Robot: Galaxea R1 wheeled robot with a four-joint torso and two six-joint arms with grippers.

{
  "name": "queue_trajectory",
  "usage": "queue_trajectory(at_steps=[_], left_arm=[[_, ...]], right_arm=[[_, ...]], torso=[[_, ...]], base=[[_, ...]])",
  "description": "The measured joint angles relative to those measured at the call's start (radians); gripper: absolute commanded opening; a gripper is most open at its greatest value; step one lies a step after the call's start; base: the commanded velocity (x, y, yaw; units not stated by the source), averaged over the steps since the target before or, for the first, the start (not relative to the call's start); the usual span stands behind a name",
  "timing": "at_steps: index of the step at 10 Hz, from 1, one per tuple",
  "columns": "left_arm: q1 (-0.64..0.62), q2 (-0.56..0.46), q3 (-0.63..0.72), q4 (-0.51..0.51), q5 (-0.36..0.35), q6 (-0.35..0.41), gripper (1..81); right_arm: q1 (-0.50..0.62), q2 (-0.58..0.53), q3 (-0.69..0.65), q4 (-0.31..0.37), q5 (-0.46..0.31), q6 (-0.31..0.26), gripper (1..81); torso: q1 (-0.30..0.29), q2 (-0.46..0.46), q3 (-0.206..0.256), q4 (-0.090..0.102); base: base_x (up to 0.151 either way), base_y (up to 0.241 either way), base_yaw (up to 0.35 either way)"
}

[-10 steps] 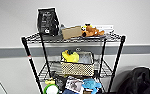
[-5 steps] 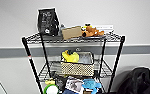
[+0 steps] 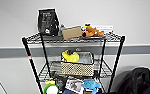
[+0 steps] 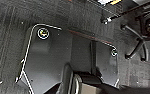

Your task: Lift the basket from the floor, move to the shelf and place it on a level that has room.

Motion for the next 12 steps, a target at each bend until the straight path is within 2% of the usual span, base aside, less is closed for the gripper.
queue_trajectory(at_steps=[7, 10, 12], left_arm=[[0.015, 0.199, -0.287, 0.002, -0.005, 0.017, 81.1], [0.022, 0.273, -0.395, 0.004, 0.001, 0.019, 81.1], [0.029, 0.324, -0.480, 0.005, 0.006, 0.021, 81.1]], right_arm=[[-0.044, 0.256, -0.404, -0.085, 0.050, 0.000, 81.1], [-0.053, 0.320, -0.495, -0.112, 0.056, 0.000, 81.1], [-0.054, 0.322, -0.501, -0.134, 0.058, 0.000, 81.1]], torso=[[-0.001, -0.001, 0.000, 0.000], [-0.001, -0.001, 0.000, 0.000], [-0.001, -0.001, 0.000, 0.000]], base=[[0.000, 0.000, 0.000], [0.000, 0.000, 0.000], [0.000, 0.000, 0.000]])
